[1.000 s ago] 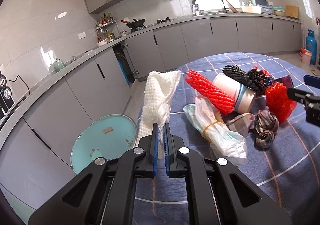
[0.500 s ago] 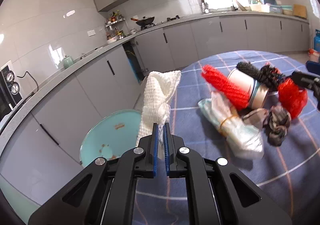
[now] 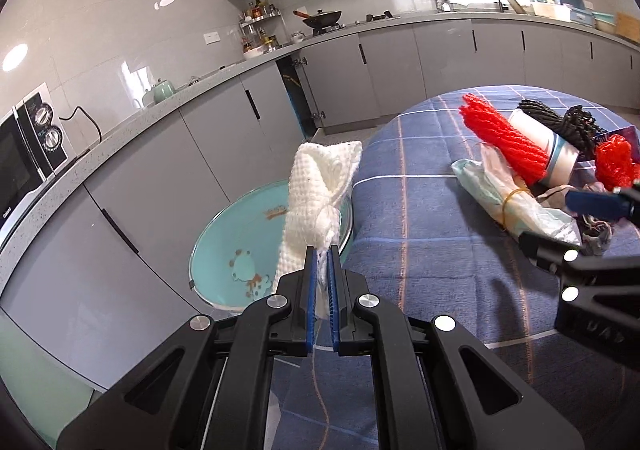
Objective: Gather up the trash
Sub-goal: 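Carry the white cloth toward the bin while the right tool grasps the rubber-banded plastic bag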
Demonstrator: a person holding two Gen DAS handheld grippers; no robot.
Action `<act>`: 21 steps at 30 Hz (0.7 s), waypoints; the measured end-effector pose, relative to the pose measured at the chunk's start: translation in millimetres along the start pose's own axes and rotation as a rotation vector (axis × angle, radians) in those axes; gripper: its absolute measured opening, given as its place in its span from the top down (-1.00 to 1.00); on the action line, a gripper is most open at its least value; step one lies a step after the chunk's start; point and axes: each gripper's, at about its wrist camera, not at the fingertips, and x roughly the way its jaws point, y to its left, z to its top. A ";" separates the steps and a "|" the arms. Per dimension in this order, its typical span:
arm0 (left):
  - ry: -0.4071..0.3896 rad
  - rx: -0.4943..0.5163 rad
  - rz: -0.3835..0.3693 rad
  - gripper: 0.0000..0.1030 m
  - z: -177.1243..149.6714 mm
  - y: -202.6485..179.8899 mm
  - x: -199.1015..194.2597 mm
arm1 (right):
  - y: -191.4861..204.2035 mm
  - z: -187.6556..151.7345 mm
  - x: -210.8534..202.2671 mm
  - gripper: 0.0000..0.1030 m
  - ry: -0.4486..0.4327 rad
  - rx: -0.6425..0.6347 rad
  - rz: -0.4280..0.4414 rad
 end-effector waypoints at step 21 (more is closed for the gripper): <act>0.021 -0.068 0.046 0.89 3.7 36.5 7.1 | 22.0 8.9 -18.5 0.56 -0.070 -0.050 0.039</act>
